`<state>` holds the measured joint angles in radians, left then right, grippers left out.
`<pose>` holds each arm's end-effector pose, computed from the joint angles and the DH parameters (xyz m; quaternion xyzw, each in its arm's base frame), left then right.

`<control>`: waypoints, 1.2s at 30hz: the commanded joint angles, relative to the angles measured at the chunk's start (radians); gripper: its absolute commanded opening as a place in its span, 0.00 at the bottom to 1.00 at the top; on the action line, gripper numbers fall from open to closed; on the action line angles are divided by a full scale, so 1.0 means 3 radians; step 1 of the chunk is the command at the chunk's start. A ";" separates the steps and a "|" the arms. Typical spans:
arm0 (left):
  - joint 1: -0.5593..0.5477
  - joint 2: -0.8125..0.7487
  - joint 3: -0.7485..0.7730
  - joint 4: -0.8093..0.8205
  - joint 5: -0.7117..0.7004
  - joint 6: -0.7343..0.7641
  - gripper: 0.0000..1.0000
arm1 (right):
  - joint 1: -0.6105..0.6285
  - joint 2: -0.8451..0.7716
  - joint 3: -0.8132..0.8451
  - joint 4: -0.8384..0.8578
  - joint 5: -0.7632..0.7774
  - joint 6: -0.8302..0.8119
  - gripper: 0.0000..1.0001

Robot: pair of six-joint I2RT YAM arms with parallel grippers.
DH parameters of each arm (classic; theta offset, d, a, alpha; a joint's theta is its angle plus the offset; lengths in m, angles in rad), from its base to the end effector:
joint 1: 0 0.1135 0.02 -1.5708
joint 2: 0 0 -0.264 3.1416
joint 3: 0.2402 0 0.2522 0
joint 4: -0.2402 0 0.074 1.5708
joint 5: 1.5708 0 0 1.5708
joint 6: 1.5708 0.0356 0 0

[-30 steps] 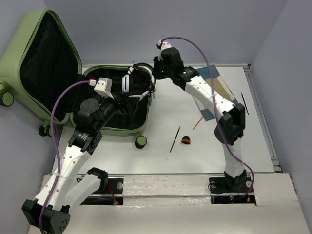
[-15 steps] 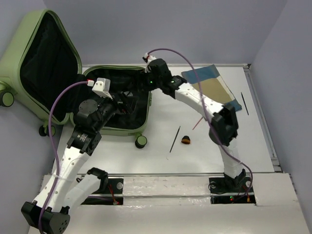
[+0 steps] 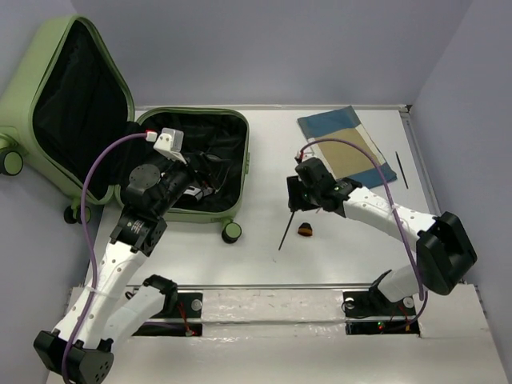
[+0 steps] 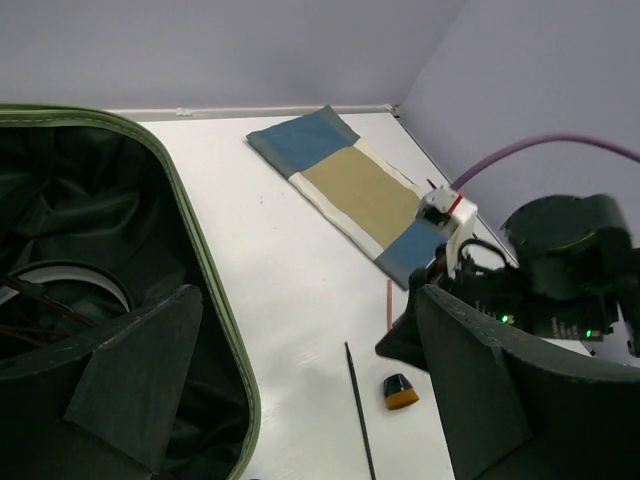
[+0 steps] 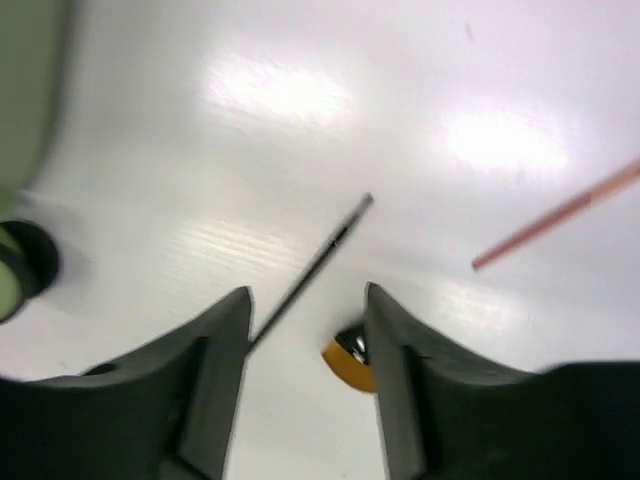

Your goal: Pack the luggage

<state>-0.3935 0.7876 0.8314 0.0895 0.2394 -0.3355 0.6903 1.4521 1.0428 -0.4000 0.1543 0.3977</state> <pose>0.1662 -0.0781 0.3857 0.1088 0.6508 -0.3398 0.6701 0.2446 0.1949 0.2542 -0.1066 0.9199 0.1305 0.3541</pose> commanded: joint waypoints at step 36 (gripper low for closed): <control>-0.0074 -0.0048 0.0051 0.0177 0.0128 -0.0001 0.99 | -0.0010 0.0345 -0.0541 -0.0247 0.0268 0.0612 0.33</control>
<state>-0.4114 0.7876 0.8314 0.1001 0.2588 -0.3386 0.6884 1.5932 0.8879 -0.4725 0.2188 0.5598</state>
